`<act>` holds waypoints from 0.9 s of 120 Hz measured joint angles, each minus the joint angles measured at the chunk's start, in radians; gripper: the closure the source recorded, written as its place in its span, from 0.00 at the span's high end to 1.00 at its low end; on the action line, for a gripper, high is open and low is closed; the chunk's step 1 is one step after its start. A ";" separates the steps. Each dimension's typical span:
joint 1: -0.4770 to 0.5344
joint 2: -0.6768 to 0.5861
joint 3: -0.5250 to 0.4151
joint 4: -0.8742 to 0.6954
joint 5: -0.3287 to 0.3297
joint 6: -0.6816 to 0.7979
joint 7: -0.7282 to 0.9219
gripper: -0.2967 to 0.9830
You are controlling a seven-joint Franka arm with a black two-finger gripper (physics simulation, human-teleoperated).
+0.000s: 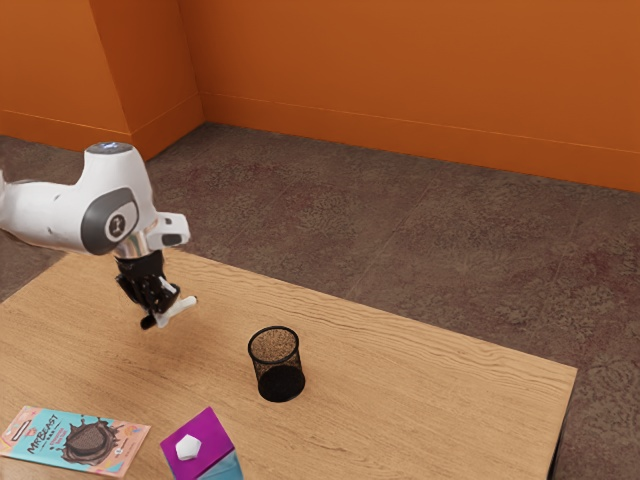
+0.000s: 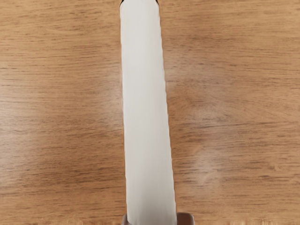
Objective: Put the marker into the pen holder.
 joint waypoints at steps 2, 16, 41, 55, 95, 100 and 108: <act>-0.002 -0.022 0.001 0.001 0.005 -0.017 -0.001 0.15; -0.014 -0.106 -0.009 0.100 0.074 -0.193 -0.010 0.15; -0.166 0.129 -0.064 0.486 0.197 -0.592 -0.018 0.16; -0.178 0.293 -0.122 0.653 0.216 -0.751 -0.007 0.16; -0.169 0.413 -0.178 0.799 0.217 -0.923 0.034 0.18; -0.169 0.415 -0.204 0.817 0.216 -0.933 0.039 0.18; -0.169 0.429 -0.243 0.846 0.212 -0.944 0.045 0.18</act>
